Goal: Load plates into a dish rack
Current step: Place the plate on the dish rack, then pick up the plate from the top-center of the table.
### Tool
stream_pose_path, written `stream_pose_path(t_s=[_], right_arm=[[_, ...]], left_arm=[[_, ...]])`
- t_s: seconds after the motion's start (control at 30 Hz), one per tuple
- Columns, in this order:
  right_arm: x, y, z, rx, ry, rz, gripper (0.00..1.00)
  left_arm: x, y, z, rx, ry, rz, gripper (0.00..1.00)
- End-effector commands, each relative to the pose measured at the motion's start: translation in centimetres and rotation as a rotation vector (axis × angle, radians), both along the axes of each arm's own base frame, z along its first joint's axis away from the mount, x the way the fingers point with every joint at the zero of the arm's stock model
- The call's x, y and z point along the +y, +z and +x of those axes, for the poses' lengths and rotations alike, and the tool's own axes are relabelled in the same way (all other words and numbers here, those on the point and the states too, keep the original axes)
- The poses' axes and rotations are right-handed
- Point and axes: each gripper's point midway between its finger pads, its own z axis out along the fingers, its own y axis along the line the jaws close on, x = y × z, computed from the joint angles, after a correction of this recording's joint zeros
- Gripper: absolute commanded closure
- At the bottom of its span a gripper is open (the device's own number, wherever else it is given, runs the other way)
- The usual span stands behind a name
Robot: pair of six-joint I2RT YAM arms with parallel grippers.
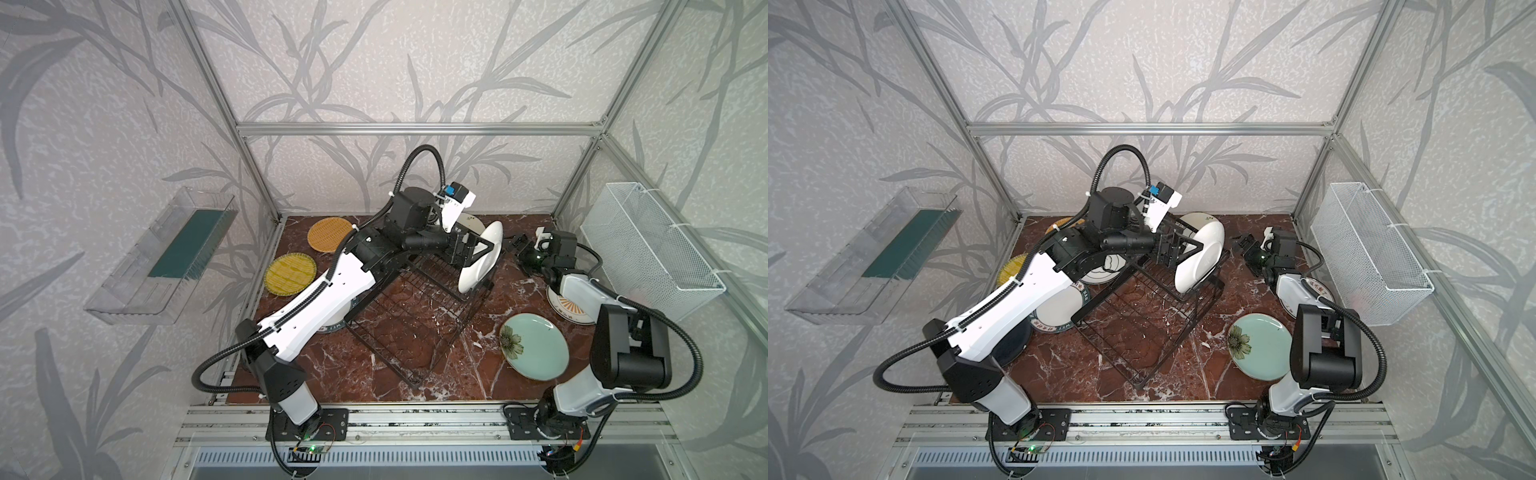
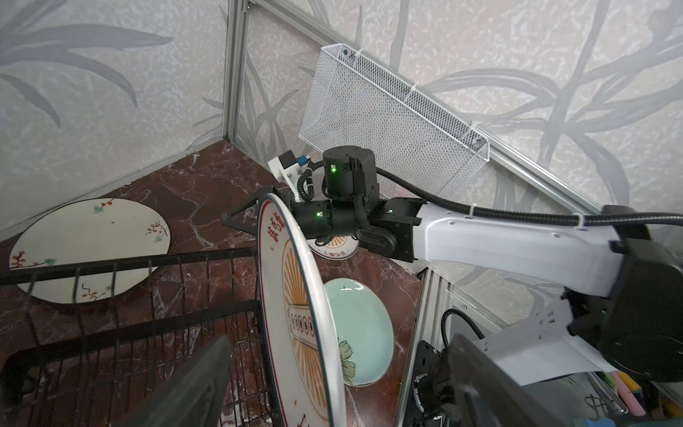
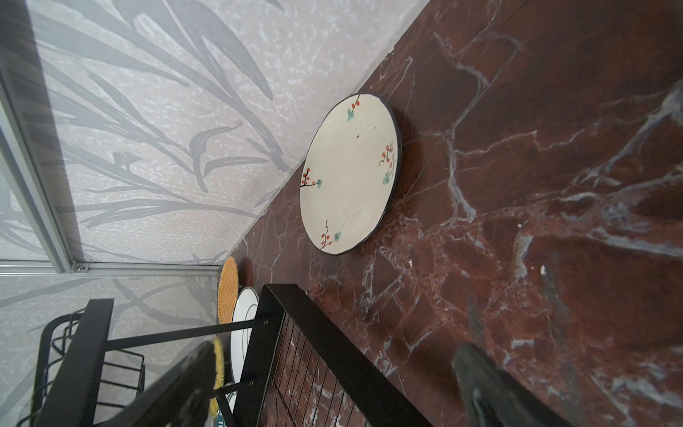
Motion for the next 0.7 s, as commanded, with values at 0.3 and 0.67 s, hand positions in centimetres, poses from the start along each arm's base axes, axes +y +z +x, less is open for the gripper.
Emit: stream_pose_path(t_s=[0.3,0.67], right_arm=[[2.8,-3.1,6.4,0.008,0.062,0.006,0.07],[4.5,-7.9,10.7,0.091,0.057,0.035,0.20]], left_arm=[[9.9,2.5,2.2,0.018,0.229,-0.148,0.01],[13.4,0.0,2.3,0.083,0.302,-0.156,0.01]])
